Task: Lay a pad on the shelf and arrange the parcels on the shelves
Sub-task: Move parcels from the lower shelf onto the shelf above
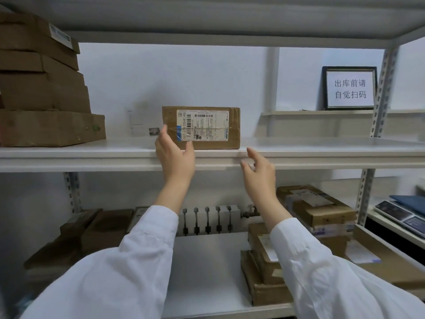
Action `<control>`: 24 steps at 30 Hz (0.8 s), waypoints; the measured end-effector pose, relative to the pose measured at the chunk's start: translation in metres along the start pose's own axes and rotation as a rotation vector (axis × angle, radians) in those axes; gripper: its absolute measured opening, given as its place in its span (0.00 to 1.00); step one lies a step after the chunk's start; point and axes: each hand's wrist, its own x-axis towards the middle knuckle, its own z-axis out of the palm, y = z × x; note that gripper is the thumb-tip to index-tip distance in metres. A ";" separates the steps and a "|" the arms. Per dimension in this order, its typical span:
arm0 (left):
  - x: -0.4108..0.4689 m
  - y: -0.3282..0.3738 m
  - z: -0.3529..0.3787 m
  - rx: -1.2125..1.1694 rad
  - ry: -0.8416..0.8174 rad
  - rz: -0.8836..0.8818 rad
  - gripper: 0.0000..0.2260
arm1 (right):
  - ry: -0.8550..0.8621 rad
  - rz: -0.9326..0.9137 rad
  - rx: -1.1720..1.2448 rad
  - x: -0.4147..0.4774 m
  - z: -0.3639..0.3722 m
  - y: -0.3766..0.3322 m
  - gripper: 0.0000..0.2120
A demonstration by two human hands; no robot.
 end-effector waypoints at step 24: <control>-0.156 0.009 0.146 -0.486 -0.307 -0.611 0.08 | 0.048 0.248 -0.286 0.009 -0.106 0.129 0.21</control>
